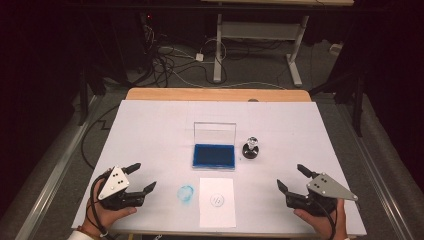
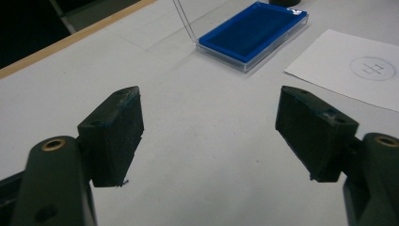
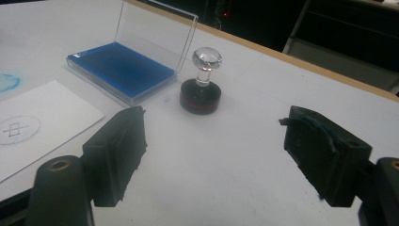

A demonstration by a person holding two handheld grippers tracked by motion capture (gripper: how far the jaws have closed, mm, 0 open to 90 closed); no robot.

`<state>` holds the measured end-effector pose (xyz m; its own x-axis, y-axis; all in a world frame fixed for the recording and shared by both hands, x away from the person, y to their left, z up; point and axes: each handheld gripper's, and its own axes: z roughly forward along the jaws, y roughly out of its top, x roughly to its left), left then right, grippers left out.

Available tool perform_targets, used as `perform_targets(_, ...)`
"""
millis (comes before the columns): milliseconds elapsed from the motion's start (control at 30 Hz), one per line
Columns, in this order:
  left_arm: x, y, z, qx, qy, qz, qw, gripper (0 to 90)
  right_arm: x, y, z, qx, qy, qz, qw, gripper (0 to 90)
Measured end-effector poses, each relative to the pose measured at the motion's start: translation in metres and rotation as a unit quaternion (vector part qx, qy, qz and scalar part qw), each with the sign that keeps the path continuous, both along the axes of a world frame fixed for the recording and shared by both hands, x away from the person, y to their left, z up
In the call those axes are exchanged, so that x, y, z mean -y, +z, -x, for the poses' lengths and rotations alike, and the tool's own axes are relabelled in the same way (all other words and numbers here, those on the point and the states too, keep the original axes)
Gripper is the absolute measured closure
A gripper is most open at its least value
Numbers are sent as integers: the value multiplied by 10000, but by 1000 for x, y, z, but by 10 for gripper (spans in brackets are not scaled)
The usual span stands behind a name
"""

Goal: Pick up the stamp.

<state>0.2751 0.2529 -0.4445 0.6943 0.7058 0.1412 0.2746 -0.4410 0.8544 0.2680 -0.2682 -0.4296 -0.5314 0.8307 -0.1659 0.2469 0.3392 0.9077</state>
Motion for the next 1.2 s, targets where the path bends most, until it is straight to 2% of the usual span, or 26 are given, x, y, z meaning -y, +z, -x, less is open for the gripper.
perform_targets(267, 2, -5, -7, -211, -108, -35, 9997, 224, 0, 1, -4, -24, -7, -20, 10000, 219)
perform_targets(333, 1, -6, -7, -203, -95, -22, 9997, 212, 1, 0, -5, -32, -31, 3, 10000, 219)
perform_targets(433, 1, -7, -9, -260, -112, -14, 9996, 197, 1, -1, -7, -160, 5, -21, 9999, 220)
perform_targets(533, 2, -8, -7, -285, -138, -57, 9995, 196, 1, 0, -10, -202, 68, 42, 9998, 216)
perform_targets(767, 3, -10, -3, -319, -165, -177, 9992, 190, 1, 5, -21, -297, 114, 12, 9995, 209)
perform_targets(900, 2, -12, -3, -352, -118, -239, 9990, 190, -3, 9, -34, -333, 212, 86, 9992, 205)
perform_targets(933, 2, -12, -3, -345, -116, -259, 9990, 190, -6, 12, -41, -409, 255, 101, 9988, 208)
perform_targets(1033, 3, -14, -3, -378, -115, -306, 9988, 190, -7, 14, -47, -439, 225, 112, 9987, 217)
perform_targets(1167, 3, -15, -4, -411, -102, -344, 9985, 190, -16, 24, -66, -687, 426, 204, 9965, 202)
perform_targets(1200, 3, -15, -5, -417, -109, -369, 9984, 190, -18, 27, -70, -678, 427, 247, 9965, 202)
